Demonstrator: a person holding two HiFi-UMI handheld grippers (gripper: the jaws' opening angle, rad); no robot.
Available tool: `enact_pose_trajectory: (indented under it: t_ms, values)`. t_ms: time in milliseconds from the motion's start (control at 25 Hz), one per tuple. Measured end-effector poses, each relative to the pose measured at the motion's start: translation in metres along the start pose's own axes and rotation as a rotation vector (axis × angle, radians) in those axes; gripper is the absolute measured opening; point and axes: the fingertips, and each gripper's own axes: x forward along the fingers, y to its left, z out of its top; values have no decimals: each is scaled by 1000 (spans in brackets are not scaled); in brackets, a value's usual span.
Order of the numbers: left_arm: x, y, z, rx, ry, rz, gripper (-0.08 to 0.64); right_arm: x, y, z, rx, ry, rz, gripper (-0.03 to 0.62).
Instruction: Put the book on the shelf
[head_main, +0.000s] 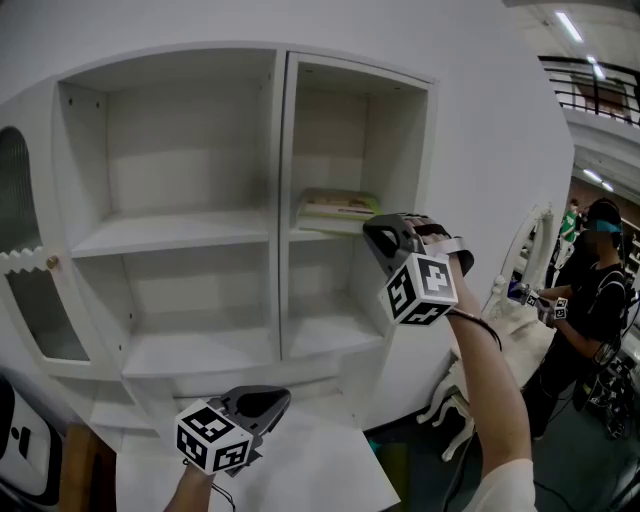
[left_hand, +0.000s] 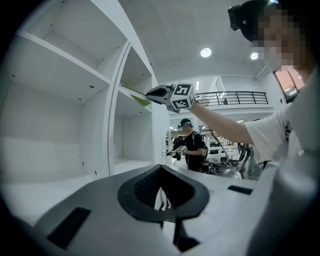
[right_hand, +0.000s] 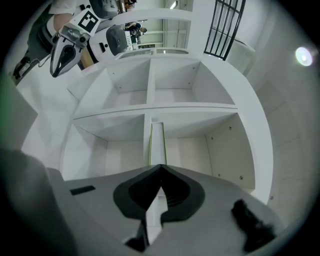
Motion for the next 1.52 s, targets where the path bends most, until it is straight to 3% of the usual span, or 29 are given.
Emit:
enact_pose_trajectory:
  t_ms: [400,1040,1240,1520]
  values:
    - [7,-13,3,-1,-12,-39,8,-53,30,33,-6,-73,18,12]
    - [30,-43,5,33,-30,-75,8,-124,162,58,91,-129,177,12]
    - [35,-51,-2,45,-34,-70,8,-138,207,70,197,-160,216,12]
    - [37,-62,-15,48,-82,-77,8,-152,242,83,548,-230,184,12]
